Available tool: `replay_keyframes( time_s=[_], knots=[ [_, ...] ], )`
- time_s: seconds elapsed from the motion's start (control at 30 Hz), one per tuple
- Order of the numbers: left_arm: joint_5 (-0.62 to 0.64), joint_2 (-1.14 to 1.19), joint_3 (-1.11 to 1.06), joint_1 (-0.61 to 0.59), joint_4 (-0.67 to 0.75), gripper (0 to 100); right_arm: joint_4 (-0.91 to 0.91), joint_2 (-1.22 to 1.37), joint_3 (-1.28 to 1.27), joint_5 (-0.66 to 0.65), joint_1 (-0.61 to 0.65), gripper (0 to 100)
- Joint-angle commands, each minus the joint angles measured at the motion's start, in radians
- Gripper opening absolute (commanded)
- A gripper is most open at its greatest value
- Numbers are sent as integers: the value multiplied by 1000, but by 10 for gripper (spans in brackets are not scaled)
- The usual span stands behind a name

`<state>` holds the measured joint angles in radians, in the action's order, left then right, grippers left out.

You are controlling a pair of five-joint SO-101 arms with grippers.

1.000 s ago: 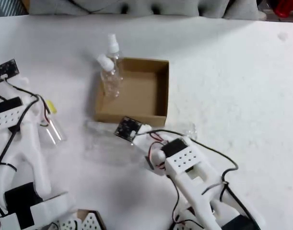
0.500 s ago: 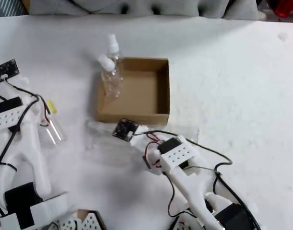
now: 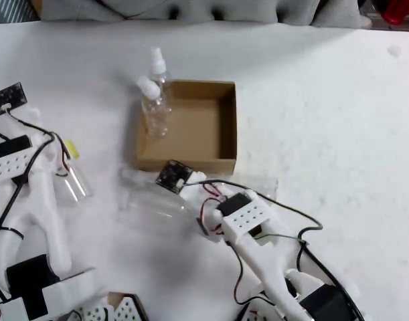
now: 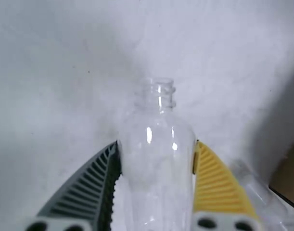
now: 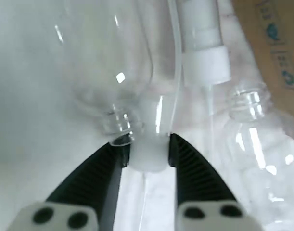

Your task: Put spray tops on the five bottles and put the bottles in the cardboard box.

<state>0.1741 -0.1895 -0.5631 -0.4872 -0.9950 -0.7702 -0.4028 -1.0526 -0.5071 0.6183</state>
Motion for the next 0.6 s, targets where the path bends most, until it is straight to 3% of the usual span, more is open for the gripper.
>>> replay_keyframes(
  time_s=[0.0, 0.23, 0.57],
  knots=[
    [9, -22, 12, -2, 17, 20, -79, -18, 55, -60, -41, 19],
    [9, -22, 12, -2, 17, 20, -312, -160, 114, -199, -300, 15],
    [9, -22, 12, -2, 17, 20, -352, -386, 127, -450, -920, 15]
  ],
)
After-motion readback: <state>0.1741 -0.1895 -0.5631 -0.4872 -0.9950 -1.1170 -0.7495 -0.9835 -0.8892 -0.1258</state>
